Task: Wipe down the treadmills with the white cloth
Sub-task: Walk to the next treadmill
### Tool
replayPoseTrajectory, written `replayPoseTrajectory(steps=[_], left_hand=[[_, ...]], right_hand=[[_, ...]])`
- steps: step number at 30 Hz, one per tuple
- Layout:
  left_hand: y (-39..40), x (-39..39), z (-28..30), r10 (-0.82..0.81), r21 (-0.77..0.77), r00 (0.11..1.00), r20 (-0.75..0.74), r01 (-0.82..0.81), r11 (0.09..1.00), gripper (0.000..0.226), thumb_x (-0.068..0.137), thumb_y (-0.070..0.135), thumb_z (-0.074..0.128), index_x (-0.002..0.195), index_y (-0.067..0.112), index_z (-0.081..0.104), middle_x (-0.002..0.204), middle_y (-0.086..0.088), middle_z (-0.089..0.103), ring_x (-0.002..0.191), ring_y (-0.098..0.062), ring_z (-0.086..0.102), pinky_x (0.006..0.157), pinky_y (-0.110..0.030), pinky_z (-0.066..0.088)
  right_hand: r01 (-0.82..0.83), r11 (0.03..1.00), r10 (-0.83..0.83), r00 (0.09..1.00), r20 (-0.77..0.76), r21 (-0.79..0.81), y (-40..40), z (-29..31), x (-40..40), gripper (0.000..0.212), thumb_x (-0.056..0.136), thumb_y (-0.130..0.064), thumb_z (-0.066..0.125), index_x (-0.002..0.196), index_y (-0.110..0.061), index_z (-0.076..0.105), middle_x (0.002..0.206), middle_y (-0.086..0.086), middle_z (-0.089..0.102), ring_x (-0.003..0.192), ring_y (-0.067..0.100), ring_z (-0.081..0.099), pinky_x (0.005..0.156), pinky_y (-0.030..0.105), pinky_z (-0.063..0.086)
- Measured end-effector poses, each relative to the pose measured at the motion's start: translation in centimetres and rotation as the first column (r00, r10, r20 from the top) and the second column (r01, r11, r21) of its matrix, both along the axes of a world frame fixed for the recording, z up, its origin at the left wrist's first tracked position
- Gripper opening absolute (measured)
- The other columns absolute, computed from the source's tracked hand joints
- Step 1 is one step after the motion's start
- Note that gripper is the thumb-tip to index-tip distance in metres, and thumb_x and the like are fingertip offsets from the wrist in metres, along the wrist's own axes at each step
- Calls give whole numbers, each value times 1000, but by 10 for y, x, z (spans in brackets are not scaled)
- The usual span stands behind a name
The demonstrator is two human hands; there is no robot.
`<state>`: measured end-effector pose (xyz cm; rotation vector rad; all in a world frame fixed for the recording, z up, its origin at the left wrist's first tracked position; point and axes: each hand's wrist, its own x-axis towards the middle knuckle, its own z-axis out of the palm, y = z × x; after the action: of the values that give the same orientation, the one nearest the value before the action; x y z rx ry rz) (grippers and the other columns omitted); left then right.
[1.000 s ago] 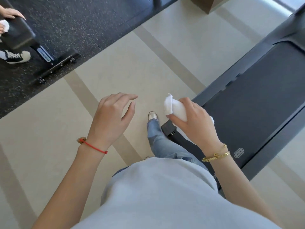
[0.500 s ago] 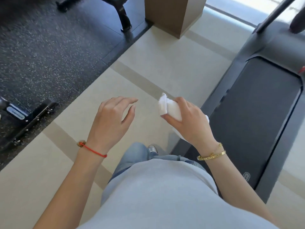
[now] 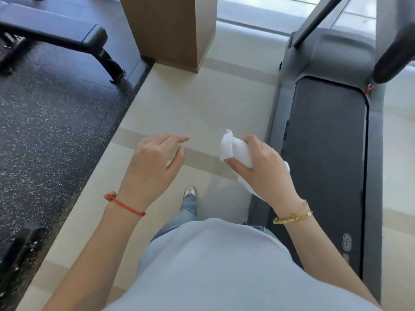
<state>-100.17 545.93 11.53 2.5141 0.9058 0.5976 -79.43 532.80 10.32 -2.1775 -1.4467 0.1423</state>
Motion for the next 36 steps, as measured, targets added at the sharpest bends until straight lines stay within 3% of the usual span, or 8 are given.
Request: replayPoseTrajectory(steps=[6,13,17,22,26,31,36], left_hand=[[116,34,8,-128,42,992,-16,128,991,29,100,24,49,117,12,69,109,-2,72,99,-24,67,87,-49,52],[213,95,10,-313,-16,949,-42,312,950,33,101,29,45,120,16,68,114,0,70,106,-23,65,94,-48,51],[252,139,12,-412,-17,911,-6,412,911,31,101,25,47,119,12,69,113,-3,71,105,-22,66,91,-43,53],[294,199,9,-473,-18,881,9,473,881,30,101,24,48,119,10,69,111,-3,71,106,-23,65,91,-42,53],[325,258,5,-499,-6,866,35,500,866,28,100,22,50,116,11,70,110,-2,71,105,-21,66,90,-38,53],[361,352,12,-537,5,842,46,538,843,26,99,23,51,114,14,71,109,1,72,102,-20,66,83,-38,54],[389,444,29,-610,53,791,44,608,792,25,101,25,52,117,17,69,111,3,70,105,-20,65,85,-39,55]], right_hand=[[113,993,-114,993,9,30,90,1,18,46,88,-56,59,102,-12,57,78,0,59,69,20,55,60,35,47],[293,955,-294,955,27,52,156,7,47,47,88,-55,59,103,-11,58,79,1,60,69,21,56,60,36,50],[404,913,-407,911,70,56,184,9,73,46,87,-57,60,101,-12,58,76,-1,59,66,19,54,57,29,43],[474,879,-476,878,48,46,218,8,119,48,88,-59,58,104,-15,57,79,-2,60,69,17,56,61,30,49],[514,857,-515,855,60,45,245,9,169,50,88,-62,55,107,-16,57,84,-1,62,71,15,54,63,22,40],[592,803,-596,802,46,76,282,20,243,51,88,-65,51,105,-17,56,80,-1,60,71,20,57,63,34,50],[672,737,-676,734,61,77,309,36,309,50,86,-66,55,105,-20,56,79,-2,58,72,20,55,61,32,46]])
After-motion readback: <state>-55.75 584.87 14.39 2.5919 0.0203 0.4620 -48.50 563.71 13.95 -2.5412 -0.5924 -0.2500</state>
